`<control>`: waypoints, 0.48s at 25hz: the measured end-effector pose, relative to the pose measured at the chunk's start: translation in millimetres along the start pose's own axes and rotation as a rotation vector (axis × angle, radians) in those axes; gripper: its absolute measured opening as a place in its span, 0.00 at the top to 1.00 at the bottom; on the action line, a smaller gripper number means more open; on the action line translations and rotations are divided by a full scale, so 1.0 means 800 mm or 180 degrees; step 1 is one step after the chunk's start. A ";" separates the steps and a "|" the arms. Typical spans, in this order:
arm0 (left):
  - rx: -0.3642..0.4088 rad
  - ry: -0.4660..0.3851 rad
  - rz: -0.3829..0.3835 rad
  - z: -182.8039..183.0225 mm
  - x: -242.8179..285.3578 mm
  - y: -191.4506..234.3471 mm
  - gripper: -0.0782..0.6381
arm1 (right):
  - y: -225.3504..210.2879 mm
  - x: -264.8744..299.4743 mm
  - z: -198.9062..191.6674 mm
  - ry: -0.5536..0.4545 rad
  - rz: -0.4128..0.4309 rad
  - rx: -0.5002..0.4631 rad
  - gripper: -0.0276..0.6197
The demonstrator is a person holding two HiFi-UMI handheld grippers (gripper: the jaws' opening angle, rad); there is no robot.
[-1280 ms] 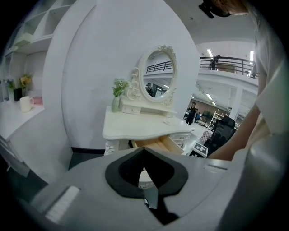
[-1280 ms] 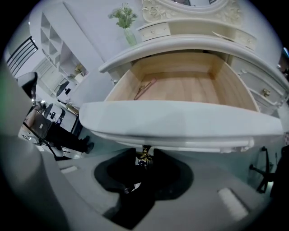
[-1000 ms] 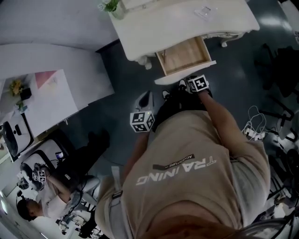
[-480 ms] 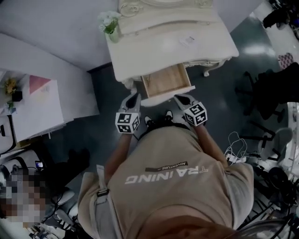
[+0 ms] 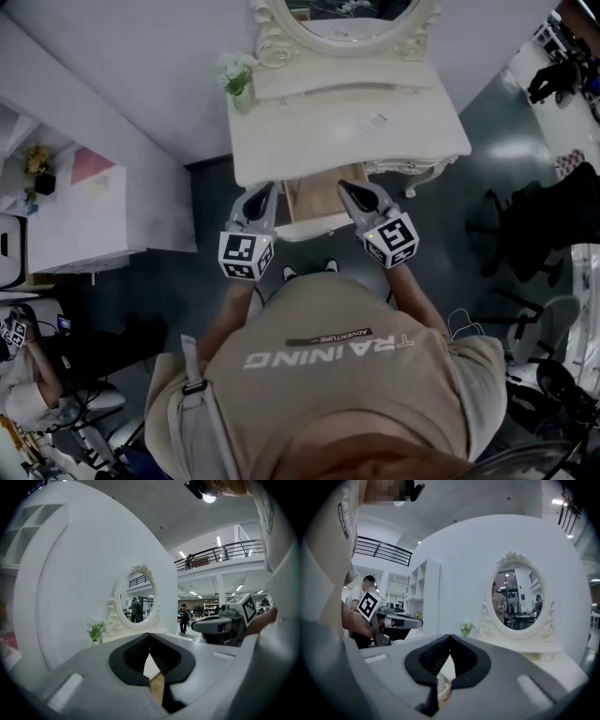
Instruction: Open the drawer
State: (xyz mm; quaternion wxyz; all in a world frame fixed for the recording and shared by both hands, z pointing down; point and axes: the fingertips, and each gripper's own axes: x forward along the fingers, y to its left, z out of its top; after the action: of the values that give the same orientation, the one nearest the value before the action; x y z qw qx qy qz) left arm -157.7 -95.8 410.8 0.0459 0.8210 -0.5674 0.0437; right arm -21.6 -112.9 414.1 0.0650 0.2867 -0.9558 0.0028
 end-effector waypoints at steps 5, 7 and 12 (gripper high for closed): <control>0.0088 -0.0092 0.0075 0.026 -0.014 0.002 0.89 | -0.004 -0.008 0.036 -0.0201 -0.0074 -0.0120 0.95; 0.0151 -0.0029 0.0094 0.021 -0.021 0.002 0.89 | -0.009 -0.015 0.041 -0.0262 -0.0114 -0.0057 0.95; 0.0141 -0.0055 0.0210 0.024 -0.031 0.008 0.89 | -0.022 -0.028 0.047 -0.0185 -0.0148 -0.0119 0.95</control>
State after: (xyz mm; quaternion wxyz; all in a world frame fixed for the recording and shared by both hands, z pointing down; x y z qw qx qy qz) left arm -171.9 -77.1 388.5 0.0213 0.8030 -0.5935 0.0506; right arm 2.1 -116.7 373.2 0.0426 0.3075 -0.9503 -0.0249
